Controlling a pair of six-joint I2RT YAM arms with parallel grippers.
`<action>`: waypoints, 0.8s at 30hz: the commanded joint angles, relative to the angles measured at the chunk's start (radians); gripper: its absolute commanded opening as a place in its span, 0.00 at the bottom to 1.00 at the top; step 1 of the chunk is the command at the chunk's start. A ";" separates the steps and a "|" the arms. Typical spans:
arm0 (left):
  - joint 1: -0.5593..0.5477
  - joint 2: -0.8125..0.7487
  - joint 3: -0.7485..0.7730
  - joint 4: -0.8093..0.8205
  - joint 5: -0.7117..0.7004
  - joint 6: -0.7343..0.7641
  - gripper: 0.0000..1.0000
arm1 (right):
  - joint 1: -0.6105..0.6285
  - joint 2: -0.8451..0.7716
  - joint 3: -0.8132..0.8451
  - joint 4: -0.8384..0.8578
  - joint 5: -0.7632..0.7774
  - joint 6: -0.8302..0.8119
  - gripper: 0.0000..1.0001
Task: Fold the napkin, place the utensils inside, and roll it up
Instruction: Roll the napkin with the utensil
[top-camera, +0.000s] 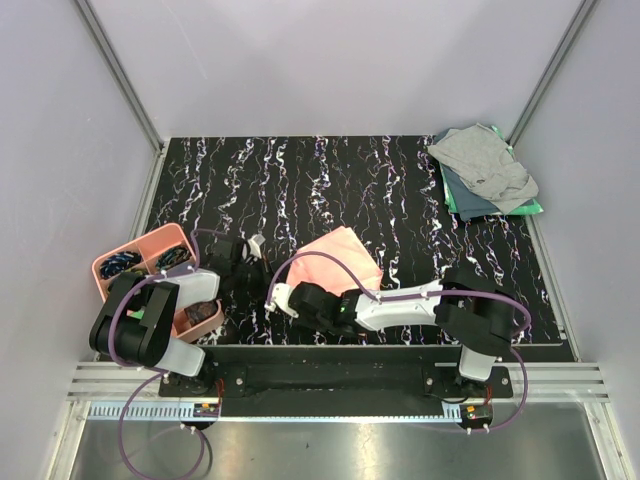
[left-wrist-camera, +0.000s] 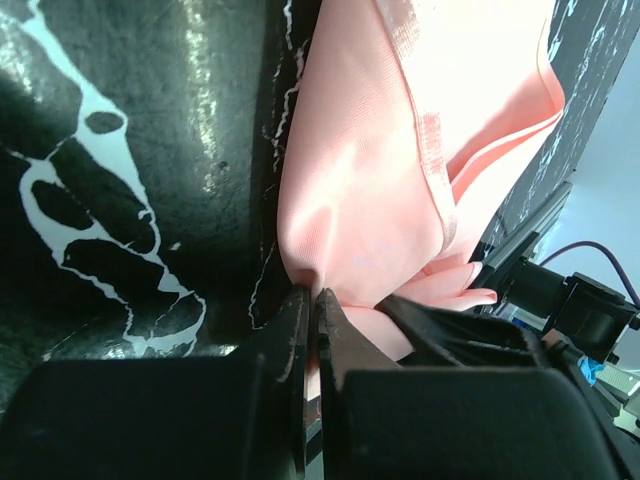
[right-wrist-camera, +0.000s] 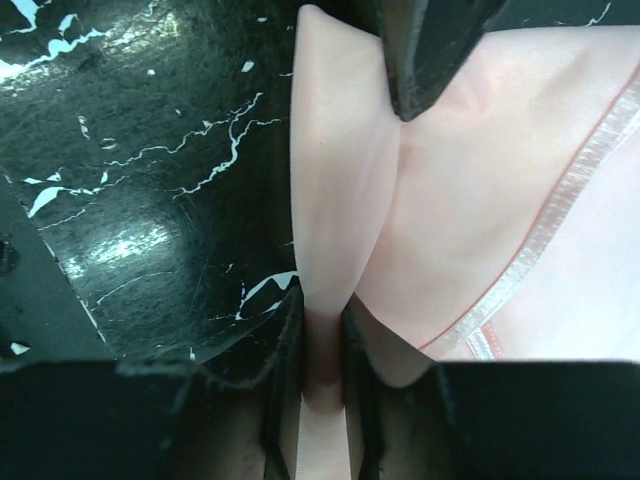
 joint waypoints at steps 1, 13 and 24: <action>0.004 -0.016 0.043 0.010 0.008 0.009 0.18 | 0.004 0.013 -0.015 -0.051 -0.079 0.020 0.25; 0.019 -0.153 0.000 -0.022 -0.053 0.039 0.66 | -0.223 -0.052 -0.006 -0.095 -0.638 0.147 0.21; 0.018 -0.237 -0.087 0.059 -0.012 0.010 0.75 | -0.415 0.088 0.091 -0.109 -1.058 0.215 0.21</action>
